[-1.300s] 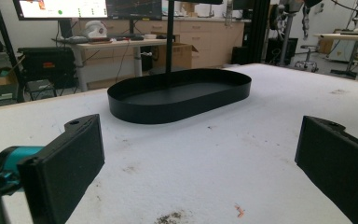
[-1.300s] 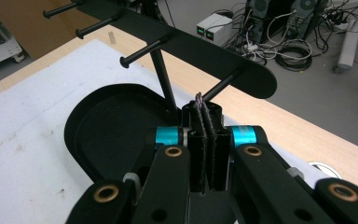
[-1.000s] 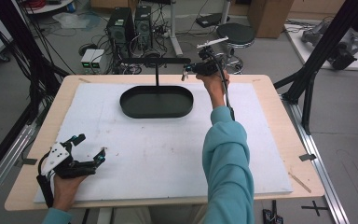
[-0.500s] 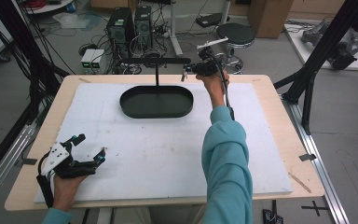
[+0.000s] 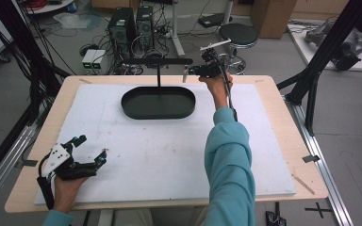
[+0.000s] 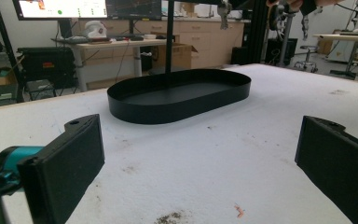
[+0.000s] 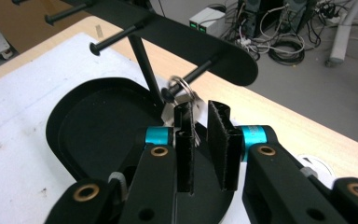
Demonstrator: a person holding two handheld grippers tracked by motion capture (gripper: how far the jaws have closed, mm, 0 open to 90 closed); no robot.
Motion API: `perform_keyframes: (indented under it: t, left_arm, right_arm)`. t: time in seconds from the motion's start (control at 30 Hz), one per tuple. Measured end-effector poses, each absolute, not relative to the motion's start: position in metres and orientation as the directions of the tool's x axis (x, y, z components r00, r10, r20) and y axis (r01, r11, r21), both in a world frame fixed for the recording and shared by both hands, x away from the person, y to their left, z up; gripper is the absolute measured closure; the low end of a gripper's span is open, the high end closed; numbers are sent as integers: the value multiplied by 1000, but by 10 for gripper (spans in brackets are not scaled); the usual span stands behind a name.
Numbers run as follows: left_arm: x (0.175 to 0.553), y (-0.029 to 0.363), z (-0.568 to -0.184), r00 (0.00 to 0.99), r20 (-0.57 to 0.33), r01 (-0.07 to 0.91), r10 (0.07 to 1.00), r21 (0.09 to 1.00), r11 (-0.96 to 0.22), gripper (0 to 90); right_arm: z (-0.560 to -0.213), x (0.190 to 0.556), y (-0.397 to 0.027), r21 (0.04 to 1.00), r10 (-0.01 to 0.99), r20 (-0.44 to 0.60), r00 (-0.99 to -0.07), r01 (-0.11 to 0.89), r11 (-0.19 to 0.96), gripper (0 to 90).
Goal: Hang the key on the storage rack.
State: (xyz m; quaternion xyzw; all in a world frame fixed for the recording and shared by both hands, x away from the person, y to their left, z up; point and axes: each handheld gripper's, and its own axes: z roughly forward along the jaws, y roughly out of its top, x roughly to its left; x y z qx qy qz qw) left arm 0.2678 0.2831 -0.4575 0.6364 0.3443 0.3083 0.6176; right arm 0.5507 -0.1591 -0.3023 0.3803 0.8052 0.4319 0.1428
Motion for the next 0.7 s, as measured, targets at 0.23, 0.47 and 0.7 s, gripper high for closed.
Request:
perform_keyframes:
  t: [0.23,0.47,0.7]
  left_arm:
    - [268,284,-457,571,-31,58,820,998,-3,17]
    - [268,284,-458,571,-35,58,820,998,2,17]
    - [268,284,-458,569,-32,56,822,998,1,17]
  right_arm:
    - [-312,554,-165,737,783,107,-612,577,351,52]
    - [-312,545,-169,695,818,94,-567,626,354,6]
    - [-286,522,-169,751,783,106,-612,566,341,6]
